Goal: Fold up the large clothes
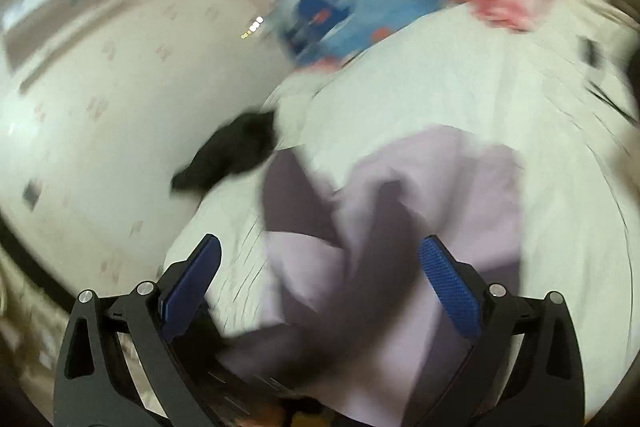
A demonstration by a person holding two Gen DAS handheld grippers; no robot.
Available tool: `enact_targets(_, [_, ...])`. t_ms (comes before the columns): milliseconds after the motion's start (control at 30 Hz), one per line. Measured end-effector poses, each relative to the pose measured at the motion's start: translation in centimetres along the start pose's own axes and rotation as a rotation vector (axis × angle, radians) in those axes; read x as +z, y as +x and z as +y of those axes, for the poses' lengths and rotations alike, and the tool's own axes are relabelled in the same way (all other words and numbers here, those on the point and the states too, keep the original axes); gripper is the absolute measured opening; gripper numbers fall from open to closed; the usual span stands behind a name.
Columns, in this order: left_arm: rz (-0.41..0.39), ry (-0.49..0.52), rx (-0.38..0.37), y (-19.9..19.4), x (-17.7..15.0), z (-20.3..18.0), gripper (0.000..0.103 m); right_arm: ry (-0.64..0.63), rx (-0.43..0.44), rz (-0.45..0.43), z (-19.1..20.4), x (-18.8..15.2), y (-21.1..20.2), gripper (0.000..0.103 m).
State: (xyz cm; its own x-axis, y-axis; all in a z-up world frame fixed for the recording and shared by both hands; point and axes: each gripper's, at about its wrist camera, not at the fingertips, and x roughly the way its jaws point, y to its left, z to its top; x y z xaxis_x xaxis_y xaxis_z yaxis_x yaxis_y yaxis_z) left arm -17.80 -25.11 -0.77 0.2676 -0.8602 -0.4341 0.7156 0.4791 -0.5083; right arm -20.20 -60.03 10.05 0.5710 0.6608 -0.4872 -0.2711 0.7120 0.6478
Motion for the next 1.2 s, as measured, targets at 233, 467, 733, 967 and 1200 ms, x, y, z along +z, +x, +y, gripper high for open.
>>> enact_targets(233, [0.059, 0.084, 0.047, 2.5, -2.1, -1.8, 0.04, -0.075, -0.053, 0.55, 0.5, 4.3, 17.1, 0.097])
enact_targets(467, [0.099, 0.066, 0.029, -4.2, -2.3, -1.5, 0.041, -0.244, 0.0, 0.48, 3.8, 1.6, 20.2, 0.039])
enact_targets(733, [-0.078, -0.139, -0.051, -14.4, 0.6, 2.2, 0.049, -0.316, -0.032, 0.401, 5.6, 3.0, 14.0, 0.028])
enact_targets(967, [-0.045, -0.135, -0.039, -6.7, 5.1, 1.9, 0.059, -0.319, -0.108, 0.376, 3.7, 4.0, 6.4, 0.026])
enact_targets(1200, [0.164, -0.075, 0.095, 2.7, 1.5, 1.7, 0.061, -0.032, -0.245, 0.29, -9.9, -2.8, 2.2, 0.019])
